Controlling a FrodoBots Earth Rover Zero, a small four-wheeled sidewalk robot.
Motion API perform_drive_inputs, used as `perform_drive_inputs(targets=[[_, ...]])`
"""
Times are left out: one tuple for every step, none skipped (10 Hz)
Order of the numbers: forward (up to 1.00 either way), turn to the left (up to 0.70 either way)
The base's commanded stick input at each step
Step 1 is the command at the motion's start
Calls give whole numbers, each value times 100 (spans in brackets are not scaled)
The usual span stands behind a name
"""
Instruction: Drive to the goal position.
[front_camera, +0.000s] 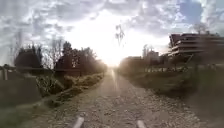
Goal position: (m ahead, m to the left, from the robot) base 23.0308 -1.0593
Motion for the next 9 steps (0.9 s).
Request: perform_drive_inputs(targets=[[50, 0], [50, 0], [50, 0], [50, 0], [50, 0], [50, 0], [50, 0], [50, 0], [50, 0]])
